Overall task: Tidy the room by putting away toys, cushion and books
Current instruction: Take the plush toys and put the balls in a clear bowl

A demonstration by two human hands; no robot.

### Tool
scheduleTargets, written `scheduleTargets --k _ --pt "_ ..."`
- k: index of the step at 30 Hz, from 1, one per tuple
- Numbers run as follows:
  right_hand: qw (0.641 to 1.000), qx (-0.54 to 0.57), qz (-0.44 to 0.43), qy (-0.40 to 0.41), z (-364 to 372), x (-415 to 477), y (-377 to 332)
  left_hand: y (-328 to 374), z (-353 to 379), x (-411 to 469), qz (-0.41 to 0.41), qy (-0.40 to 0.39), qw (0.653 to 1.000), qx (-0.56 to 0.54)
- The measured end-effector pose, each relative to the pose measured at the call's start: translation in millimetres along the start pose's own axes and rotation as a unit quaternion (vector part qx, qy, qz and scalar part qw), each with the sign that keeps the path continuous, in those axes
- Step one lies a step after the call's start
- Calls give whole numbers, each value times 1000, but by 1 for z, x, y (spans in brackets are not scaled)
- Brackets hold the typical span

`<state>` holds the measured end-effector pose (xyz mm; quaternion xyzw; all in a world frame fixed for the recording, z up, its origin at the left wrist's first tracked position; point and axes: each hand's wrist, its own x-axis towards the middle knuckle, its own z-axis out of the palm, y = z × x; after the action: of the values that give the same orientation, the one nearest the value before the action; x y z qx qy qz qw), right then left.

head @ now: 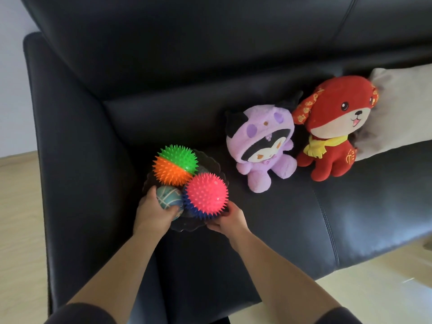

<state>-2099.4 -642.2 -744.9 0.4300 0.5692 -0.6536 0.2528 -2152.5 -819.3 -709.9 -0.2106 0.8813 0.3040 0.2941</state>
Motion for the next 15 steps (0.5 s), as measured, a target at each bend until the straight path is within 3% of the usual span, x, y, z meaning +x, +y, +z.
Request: scheduleTargets --k 6,8,10,12,15 --pt "999 -14 19 -39 -10 -8 -9 2 1 -8 35 43 997 49" --pt "1000 -8 1 -15 -14 -12 -16 2 -1 -11 60 57 996 29" --pt "996 -29 -74 32 -17 -20 -27 5 -7 -15 90 71 993 21" --pt "976 -110 -186 38 -20 -31 -36 9 -14 -18 140 75 984 80" --pt "897 -308 -316 -21 -20 -40 -46 17 -26 -15 232 40 942 238"
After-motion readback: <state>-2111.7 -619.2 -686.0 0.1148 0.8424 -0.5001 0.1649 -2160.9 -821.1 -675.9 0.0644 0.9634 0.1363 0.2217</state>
